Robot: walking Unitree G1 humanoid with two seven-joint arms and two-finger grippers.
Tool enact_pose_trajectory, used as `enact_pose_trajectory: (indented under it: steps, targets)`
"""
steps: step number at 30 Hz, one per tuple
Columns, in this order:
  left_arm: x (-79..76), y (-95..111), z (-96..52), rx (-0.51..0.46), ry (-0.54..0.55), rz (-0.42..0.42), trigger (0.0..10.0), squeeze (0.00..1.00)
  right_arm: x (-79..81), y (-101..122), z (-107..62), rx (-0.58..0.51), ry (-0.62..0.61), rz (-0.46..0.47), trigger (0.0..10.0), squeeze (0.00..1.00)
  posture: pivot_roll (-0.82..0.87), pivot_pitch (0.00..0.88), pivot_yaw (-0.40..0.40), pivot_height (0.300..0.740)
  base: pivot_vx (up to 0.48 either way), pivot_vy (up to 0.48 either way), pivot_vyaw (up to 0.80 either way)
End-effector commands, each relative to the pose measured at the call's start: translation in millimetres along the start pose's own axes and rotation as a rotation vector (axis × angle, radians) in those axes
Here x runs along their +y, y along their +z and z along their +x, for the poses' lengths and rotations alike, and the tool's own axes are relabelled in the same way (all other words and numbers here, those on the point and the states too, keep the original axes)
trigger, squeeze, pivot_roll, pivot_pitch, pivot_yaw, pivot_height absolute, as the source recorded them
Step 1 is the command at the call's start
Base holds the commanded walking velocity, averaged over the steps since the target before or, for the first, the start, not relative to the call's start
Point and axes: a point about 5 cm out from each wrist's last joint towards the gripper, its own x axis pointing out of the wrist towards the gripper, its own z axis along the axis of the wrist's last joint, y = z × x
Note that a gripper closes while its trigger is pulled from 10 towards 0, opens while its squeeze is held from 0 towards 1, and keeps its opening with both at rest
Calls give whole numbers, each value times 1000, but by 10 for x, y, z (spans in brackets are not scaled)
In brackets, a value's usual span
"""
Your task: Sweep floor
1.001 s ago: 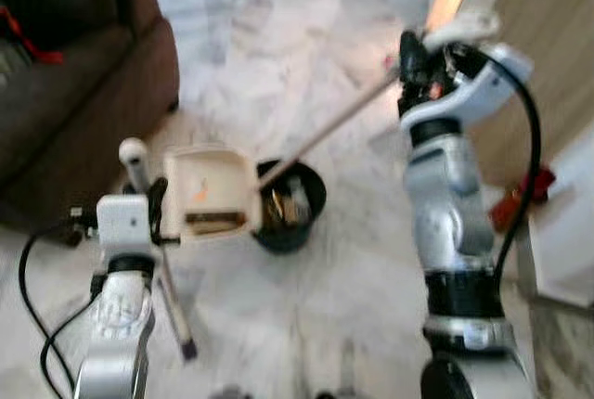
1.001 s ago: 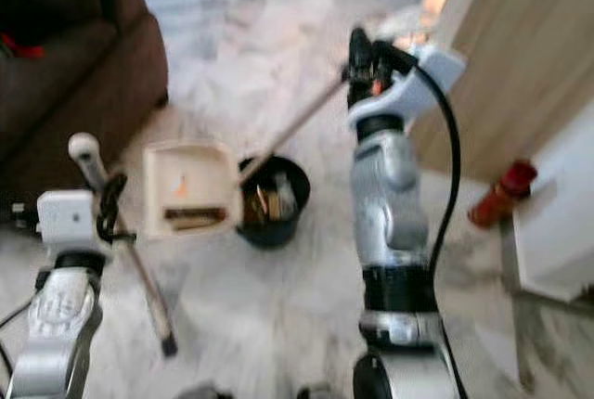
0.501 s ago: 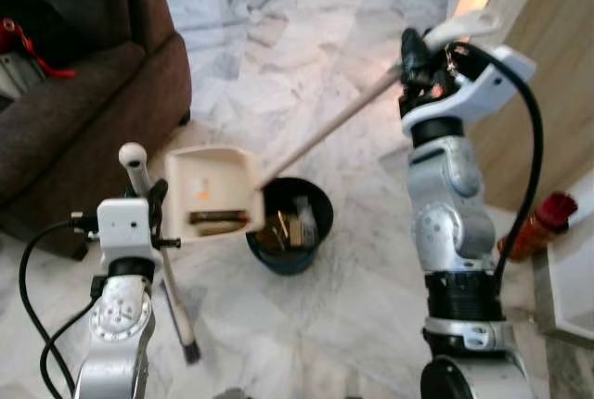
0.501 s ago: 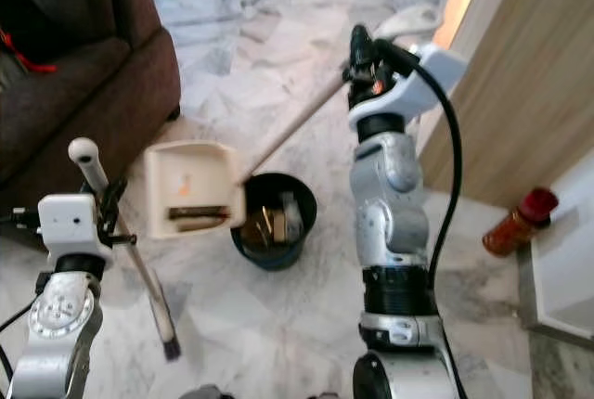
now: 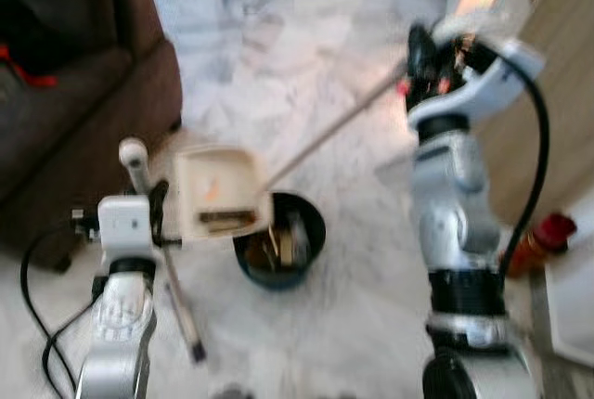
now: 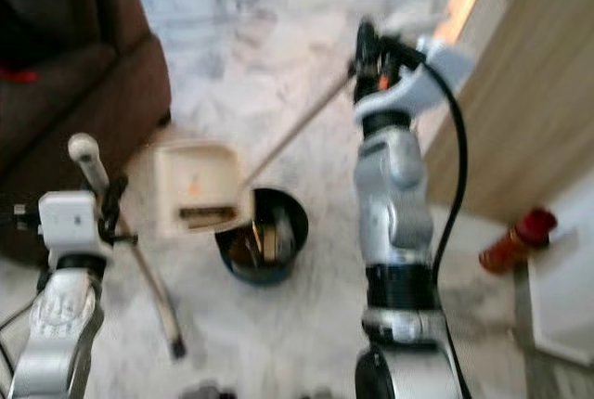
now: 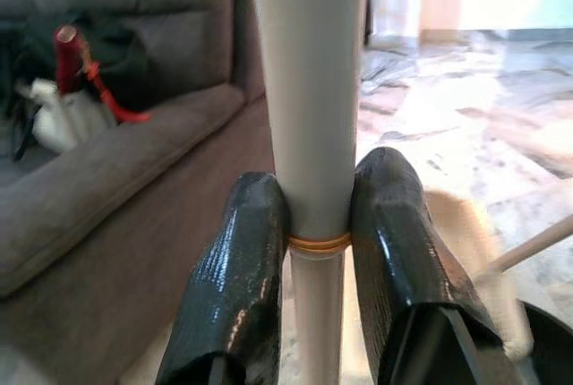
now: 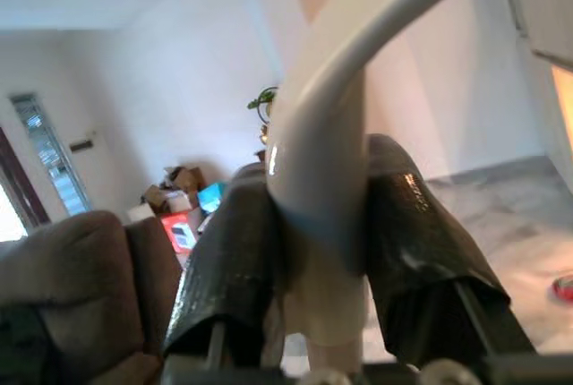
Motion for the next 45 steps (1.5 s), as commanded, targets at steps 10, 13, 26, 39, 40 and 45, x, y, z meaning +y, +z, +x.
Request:
enact_pose_trajectory:
  steps: [10, 13, 26, 39, 40, 45]
  targets:
    - [6, 86, 12, -46, 11, 5, 10000, 0, 55, 279, 63, -147, 34, -64, 10000, 0, 5, 172, -22, 740, 325, 0, 0]
    - [11, 87, 12, -46, 12, 5, 10000, 0, 46, 274, 60, -147, 30, -71, 10000, 0, 5, 178, -20, 740, 321, 0, 0]
    - [13, 90, 15, -47, 16, 6, 10000, 0, 34, 231, 58, -127, 35, -90, 10000, 0, 9, 191, -21, 740, 289, 0, 0]
    - [11, 86, -2, -49, 15, 3, 10000, 0, 75, 255, 56, -145, 83, -162, 10000, 0, 6, 192, -23, 740, 0, 0, 0]
    - [13, 86, -2, -49, 16, 3, 10000, 0, 80, 261, 53, -151, 90, -167, 10000, 0, 6, 192, -23, 740, 0, 0, 0]
    - [13, 85, -3, -49, 17, 5, 10000, 0, 142, 285, 37, -174, 136, -208, 10000, 0, 6, 191, -23, 740, 0, 0, 0]
